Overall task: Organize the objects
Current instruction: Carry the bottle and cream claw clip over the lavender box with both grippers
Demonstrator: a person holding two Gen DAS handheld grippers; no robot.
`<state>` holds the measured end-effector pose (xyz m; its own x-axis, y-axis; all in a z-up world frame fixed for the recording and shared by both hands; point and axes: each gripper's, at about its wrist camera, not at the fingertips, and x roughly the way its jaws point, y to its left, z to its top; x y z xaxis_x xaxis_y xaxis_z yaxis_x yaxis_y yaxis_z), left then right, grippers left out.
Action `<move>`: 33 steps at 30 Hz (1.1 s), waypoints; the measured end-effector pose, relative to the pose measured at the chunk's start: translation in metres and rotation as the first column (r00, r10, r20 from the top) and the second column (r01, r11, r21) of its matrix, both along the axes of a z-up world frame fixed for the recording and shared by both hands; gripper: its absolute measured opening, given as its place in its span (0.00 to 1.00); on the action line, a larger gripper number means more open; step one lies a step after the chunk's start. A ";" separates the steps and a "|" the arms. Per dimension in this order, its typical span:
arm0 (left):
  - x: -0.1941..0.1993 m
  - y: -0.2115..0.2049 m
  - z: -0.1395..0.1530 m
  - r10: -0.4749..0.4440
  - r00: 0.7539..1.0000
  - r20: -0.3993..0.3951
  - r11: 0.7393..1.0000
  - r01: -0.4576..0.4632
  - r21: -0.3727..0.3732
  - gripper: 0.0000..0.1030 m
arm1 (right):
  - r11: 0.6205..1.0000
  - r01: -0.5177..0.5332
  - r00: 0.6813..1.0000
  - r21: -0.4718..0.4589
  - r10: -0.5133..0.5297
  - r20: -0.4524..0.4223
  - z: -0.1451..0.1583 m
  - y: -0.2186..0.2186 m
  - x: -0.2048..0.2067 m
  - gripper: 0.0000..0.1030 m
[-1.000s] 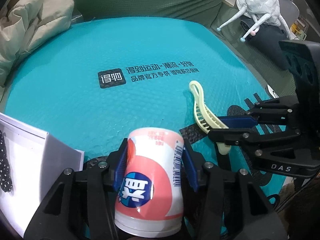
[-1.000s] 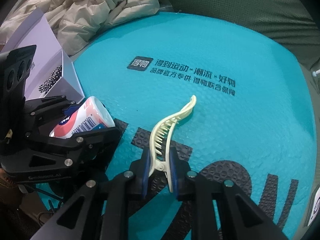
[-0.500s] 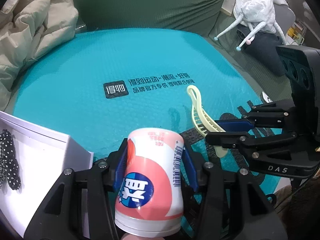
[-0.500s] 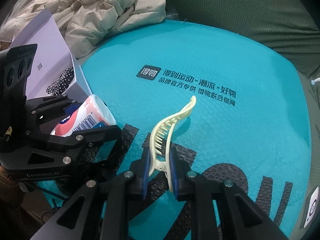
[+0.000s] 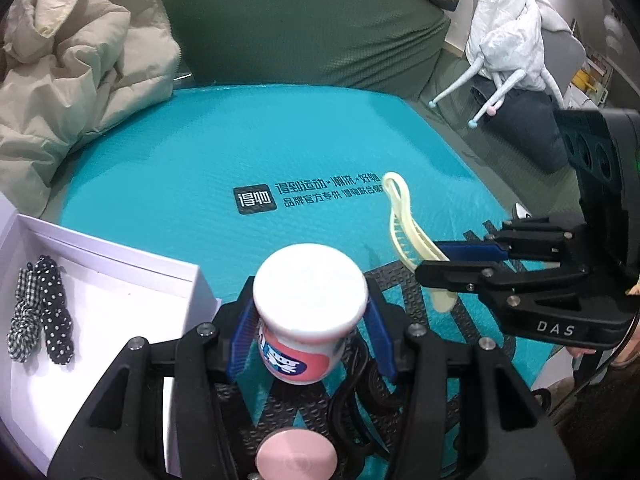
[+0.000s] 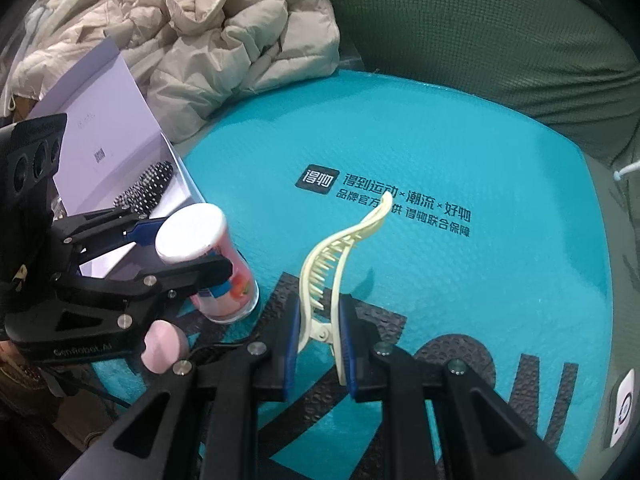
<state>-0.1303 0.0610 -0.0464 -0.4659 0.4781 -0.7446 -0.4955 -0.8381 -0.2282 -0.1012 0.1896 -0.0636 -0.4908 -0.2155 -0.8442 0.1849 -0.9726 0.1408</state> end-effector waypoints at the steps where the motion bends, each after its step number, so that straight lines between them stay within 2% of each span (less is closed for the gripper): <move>1: 0.001 -0.001 0.001 0.004 1.000 -0.006 1.000 -0.004 0.000 0.47 | 1.000 0.008 1.000 -0.003 -0.008 -0.004 0.001 0.000 0.002 0.18; 12: 0.021 -0.015 0.025 0.022 0.998 -0.056 0.999 -0.019 0.043 0.47 | 0.998 0.048 0.996 -0.037 -0.051 -0.073 0.021 -0.007 0.025 0.18; 30: 0.045 -0.068 0.043 0.105 0.988 -0.115 0.993 -0.099 0.057 0.47 | 0.998 -0.040 0.993 -0.047 0.035 -0.108 0.033 -0.054 0.029 0.18; 33: 0.045 -0.076 0.043 0.111 0.989 -0.093 0.991 -0.103 0.087 0.47 | 0.998 -0.050 0.993 -0.049 0.045 -0.109 0.034 -0.061 0.028 0.18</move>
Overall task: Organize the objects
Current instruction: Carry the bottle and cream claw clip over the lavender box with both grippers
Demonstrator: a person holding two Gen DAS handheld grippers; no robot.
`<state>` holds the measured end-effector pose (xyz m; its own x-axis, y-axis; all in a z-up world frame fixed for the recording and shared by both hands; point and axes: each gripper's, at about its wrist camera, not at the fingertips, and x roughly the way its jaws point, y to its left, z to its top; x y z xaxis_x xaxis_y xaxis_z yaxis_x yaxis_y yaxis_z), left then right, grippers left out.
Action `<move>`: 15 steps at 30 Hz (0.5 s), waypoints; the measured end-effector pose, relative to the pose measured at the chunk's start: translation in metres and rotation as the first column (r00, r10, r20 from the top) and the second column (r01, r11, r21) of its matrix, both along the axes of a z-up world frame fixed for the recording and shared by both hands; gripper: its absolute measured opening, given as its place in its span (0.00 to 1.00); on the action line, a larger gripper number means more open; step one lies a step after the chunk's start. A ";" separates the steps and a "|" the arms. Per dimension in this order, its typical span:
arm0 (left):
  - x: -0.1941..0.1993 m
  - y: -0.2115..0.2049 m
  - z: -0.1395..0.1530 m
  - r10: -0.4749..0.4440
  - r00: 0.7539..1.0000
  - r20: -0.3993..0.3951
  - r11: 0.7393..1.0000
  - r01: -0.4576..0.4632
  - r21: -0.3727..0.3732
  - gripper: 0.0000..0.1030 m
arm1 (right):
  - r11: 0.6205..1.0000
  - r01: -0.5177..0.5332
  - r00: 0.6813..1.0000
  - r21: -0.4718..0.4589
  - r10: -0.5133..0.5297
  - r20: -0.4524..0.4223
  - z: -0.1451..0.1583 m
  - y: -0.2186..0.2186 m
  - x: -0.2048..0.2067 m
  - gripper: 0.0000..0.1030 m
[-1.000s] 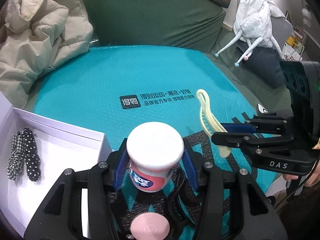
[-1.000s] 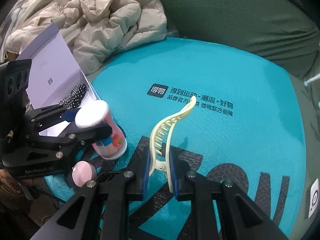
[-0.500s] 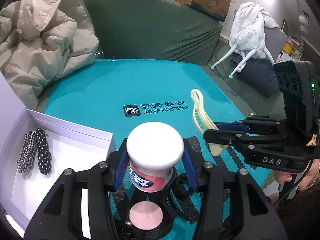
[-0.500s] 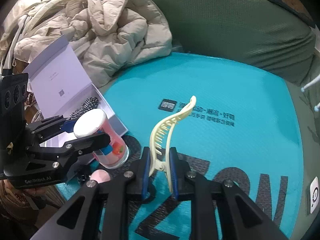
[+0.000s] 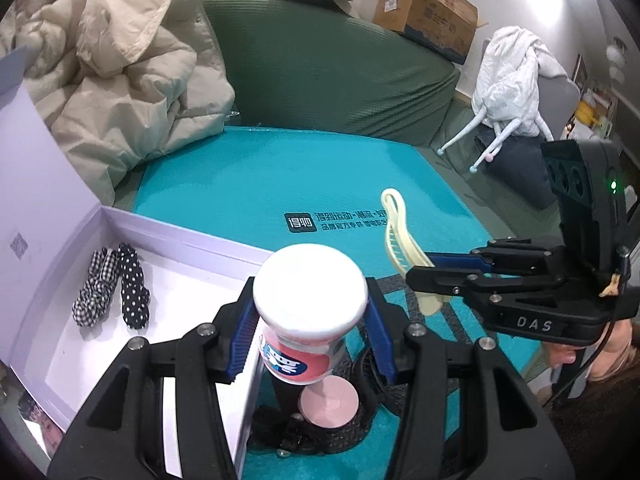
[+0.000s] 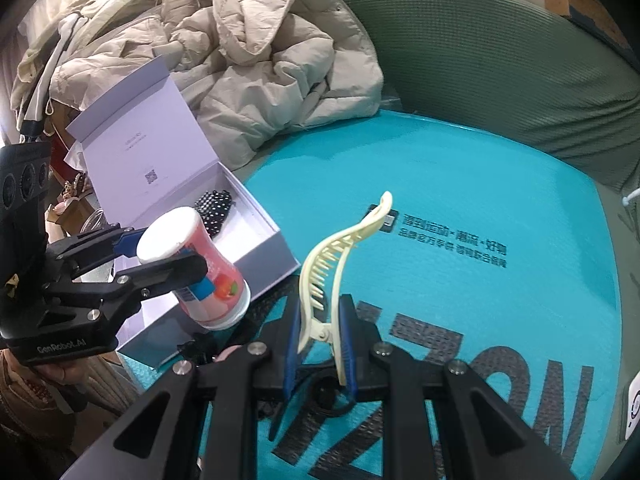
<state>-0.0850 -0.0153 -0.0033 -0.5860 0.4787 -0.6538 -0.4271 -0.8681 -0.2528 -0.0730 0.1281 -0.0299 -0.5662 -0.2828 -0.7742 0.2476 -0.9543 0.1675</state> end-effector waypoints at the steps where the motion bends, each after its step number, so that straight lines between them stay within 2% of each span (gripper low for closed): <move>1: 0.001 -0.002 0.001 0.000 1.000 -0.001 1.000 0.000 0.006 0.47 | 1.000 -0.003 1.000 0.002 0.003 -0.001 0.000 -0.002 -0.001 0.18; 6: 0.008 -0.010 0.010 -0.001 0.999 -0.043 1.000 0.002 0.021 0.47 | 1.000 -0.022 1.000 -0.004 0.022 -0.012 0.004 -0.013 -0.002 0.18; 15: 0.008 -0.033 0.014 0.039 0.998 -0.049 0.998 -0.036 0.047 0.47 | 0.998 -0.062 0.998 -0.010 0.061 -0.030 0.012 -0.037 -0.006 0.18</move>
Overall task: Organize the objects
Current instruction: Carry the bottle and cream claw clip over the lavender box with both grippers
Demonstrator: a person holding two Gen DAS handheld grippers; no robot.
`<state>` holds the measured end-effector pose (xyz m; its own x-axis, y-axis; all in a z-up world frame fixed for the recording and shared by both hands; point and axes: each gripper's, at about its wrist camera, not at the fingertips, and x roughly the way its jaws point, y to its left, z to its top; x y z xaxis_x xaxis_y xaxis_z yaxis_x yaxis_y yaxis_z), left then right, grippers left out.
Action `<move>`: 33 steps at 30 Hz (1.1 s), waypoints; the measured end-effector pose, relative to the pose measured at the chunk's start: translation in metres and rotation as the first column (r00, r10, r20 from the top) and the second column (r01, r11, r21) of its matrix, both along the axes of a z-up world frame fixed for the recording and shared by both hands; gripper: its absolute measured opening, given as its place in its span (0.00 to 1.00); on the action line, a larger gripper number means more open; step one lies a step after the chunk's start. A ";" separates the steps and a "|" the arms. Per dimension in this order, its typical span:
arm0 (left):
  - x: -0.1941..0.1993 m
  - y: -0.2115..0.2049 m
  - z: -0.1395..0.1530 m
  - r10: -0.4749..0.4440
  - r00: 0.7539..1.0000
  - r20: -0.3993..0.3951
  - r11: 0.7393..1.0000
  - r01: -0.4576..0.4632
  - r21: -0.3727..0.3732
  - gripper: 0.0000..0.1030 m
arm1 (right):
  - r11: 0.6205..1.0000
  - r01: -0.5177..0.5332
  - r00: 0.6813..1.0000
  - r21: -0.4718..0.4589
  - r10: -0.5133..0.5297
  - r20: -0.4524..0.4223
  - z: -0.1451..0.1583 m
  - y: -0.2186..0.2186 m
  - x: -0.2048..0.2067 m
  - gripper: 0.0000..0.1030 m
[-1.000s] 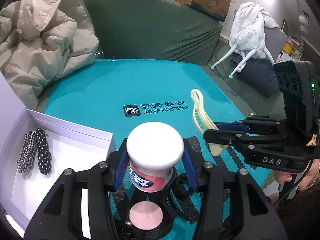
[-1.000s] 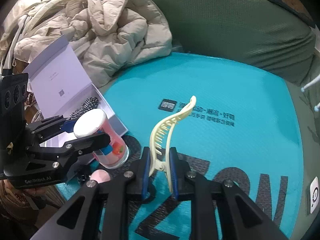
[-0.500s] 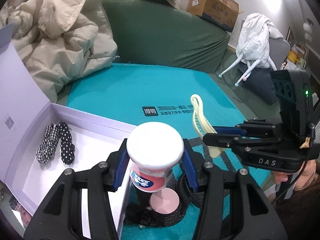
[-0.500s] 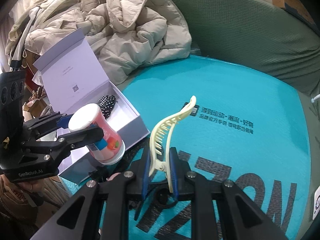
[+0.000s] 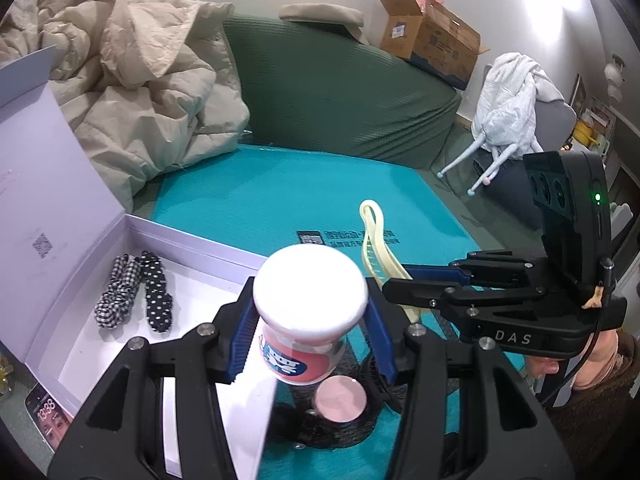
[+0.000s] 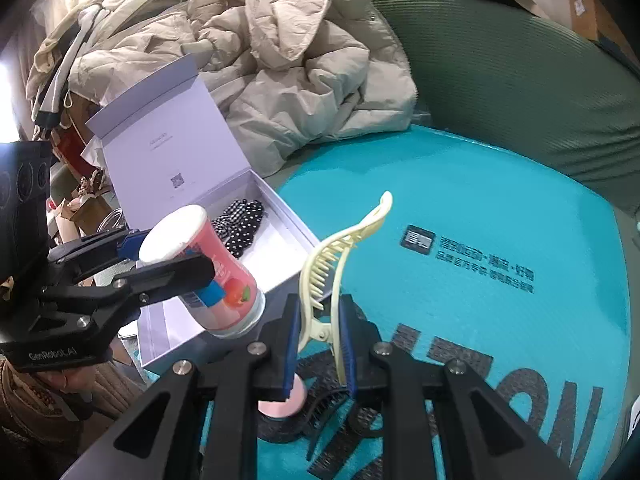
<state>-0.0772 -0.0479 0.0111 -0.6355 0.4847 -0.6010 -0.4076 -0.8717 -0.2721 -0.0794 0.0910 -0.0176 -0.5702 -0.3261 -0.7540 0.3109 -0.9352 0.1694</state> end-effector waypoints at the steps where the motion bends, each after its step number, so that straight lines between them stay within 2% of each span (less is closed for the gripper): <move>1: 0.000 -0.004 0.000 0.007 1.000 0.000 1.000 -0.007 0.000 0.47 | 1.000 -0.005 1.000 0.000 0.005 0.000 0.000 -0.003 -0.001 0.18; 16: -0.001 -0.052 -0.010 0.082 0.996 0.026 0.997 -0.082 -0.007 0.47 | 0.996 -0.084 0.996 0.003 0.084 0.010 -0.007 -0.052 -0.017 0.18; 33: -0.007 -0.087 -0.024 0.174 0.984 0.039 0.983 -0.172 -0.059 0.47 | 0.984 -0.176 0.984 0.015 0.175 0.038 -0.018 -0.111 -0.036 0.18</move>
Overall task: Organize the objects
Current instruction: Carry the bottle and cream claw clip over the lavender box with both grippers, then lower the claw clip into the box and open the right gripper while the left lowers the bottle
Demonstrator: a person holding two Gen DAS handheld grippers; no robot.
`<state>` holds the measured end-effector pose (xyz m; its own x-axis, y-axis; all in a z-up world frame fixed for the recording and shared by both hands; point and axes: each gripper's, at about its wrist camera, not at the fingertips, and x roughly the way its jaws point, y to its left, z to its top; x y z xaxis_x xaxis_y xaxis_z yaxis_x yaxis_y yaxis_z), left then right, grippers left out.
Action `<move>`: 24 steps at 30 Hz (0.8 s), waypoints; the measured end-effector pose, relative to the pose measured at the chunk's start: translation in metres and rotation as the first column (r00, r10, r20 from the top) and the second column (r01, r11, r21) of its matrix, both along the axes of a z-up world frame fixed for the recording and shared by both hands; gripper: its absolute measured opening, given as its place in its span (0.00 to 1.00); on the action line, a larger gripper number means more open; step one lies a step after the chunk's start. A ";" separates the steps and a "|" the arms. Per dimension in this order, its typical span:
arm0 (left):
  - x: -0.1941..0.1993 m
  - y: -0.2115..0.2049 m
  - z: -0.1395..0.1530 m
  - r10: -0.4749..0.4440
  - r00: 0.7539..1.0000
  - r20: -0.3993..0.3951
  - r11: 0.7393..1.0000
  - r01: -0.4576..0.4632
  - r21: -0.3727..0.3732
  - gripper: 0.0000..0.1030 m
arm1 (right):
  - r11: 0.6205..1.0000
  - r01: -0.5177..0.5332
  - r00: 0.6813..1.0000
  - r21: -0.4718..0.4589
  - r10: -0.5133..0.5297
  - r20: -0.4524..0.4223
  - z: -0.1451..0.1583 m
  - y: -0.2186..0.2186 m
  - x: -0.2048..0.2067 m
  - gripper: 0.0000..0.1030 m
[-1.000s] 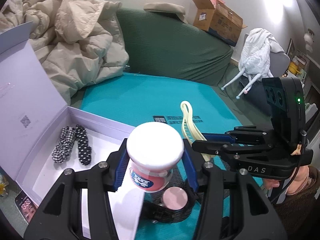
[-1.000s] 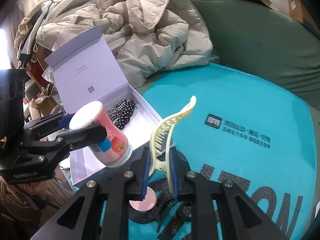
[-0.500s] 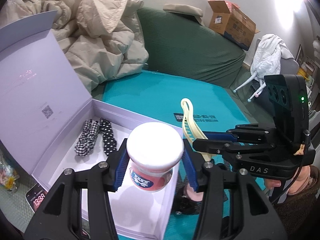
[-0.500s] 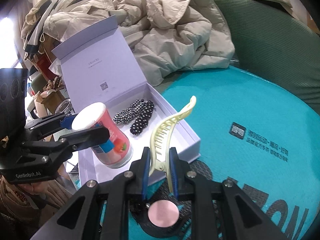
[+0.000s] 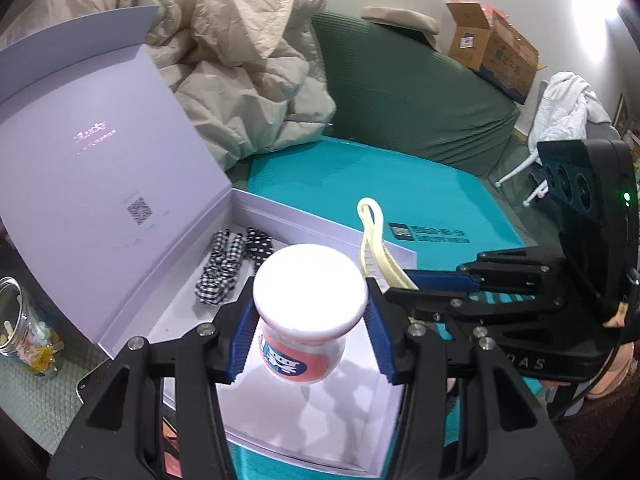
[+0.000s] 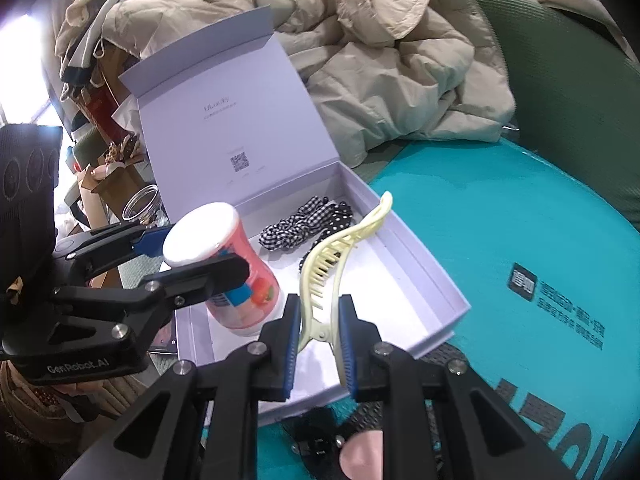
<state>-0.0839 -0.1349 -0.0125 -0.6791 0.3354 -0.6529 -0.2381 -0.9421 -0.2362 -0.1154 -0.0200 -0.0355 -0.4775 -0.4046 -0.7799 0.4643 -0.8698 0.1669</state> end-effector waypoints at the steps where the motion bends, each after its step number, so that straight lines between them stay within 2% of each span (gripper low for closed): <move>1: -0.002 -0.001 -0.001 0.001 1.000 0.003 1.000 -0.001 -0.003 0.47 | 1.000 -0.001 1.000 0.002 0.001 0.003 -0.002 -0.002 -0.001 0.18; 9: -0.023 -0.010 -0.011 0.025 1.000 0.017 0.999 -0.024 -0.044 0.47 | 1.000 0.003 1.000 0.020 -0.003 0.015 -0.016 -0.012 -0.016 0.18; 11: -0.027 -0.011 -0.011 0.025 0.999 0.026 0.999 -0.024 -0.033 0.47 | 1.000 -0.003 1.000 0.013 0.003 0.019 -0.020 -0.014 -0.021 0.18; 16: -0.035 -0.012 -0.010 0.039 0.999 0.006 0.995 -0.038 -0.089 0.47 | 1.000 -0.022 0.999 -0.022 0.023 0.027 -0.025 -0.019 -0.032 0.18; 24: -0.050 -0.019 -0.018 0.058 0.998 0.024 0.992 -0.055 -0.115 0.47 | 0.999 -0.021 0.998 -0.033 0.023 0.059 -0.035 -0.021 -0.049 0.18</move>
<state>-0.1343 -0.1543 -0.0306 -0.6761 0.2187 -0.7036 -0.1783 -0.9751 -0.1317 -0.1648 -0.0410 -0.0707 -0.4212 -0.4400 -0.7931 0.4714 -0.8533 0.2230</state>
